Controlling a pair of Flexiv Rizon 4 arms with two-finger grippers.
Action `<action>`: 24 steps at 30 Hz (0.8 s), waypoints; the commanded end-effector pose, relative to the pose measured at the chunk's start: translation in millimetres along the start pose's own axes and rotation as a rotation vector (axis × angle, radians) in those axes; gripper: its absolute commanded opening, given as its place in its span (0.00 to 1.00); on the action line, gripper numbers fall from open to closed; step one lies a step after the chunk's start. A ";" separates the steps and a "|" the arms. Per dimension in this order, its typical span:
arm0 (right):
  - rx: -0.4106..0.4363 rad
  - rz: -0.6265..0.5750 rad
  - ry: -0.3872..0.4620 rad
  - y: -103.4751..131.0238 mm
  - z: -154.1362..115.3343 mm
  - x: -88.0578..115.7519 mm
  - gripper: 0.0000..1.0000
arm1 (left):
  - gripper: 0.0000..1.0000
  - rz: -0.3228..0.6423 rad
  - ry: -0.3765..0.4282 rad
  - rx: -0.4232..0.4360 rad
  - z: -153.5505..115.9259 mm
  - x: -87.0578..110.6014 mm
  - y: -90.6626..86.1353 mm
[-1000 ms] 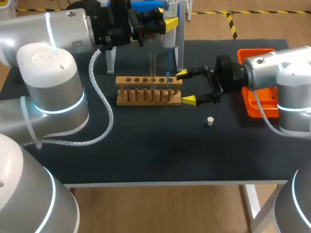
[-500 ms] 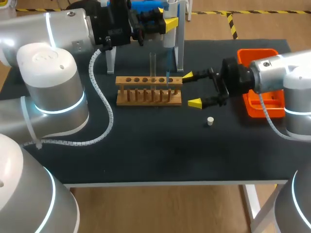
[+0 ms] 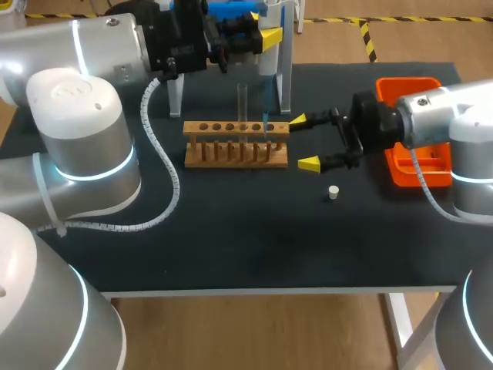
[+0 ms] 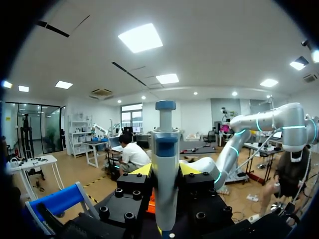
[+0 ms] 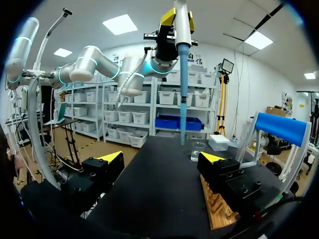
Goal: Invert the test tube, pick up the pipette, mount the tip to pipette, aspirate from beaker and dispense into the tube, eject the tip, return the pipette, and cap with the stopper.
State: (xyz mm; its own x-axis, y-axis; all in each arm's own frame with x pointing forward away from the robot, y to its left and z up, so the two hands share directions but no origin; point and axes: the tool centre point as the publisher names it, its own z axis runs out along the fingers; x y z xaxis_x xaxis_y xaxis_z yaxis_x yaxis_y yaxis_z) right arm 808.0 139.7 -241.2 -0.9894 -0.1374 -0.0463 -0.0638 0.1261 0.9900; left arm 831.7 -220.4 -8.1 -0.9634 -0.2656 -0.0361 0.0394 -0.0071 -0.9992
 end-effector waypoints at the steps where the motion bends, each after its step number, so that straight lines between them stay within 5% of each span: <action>1: 0.002 0.000 0.001 0.4 -0.6 0.1 1.00 | 0.00 0.018 -0.010 0.008 -30.6 -1.7 3.6; 24: 0.002 0.000 0.001 0.4 -0.6 0.1 1.00 | 0.00 0.117 -0.196 -0.023 -200.1 -68.5 60.2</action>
State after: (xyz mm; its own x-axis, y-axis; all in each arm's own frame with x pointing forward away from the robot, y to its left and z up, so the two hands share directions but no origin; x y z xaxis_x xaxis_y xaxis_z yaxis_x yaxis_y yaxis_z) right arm 807.9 139.8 -241.1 -0.9895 -0.1372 -0.0463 -0.0638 0.1260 0.9900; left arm 865.8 -54.6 -62.6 -0.8796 -0.4527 -0.1462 0.1262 0.0742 -0.9892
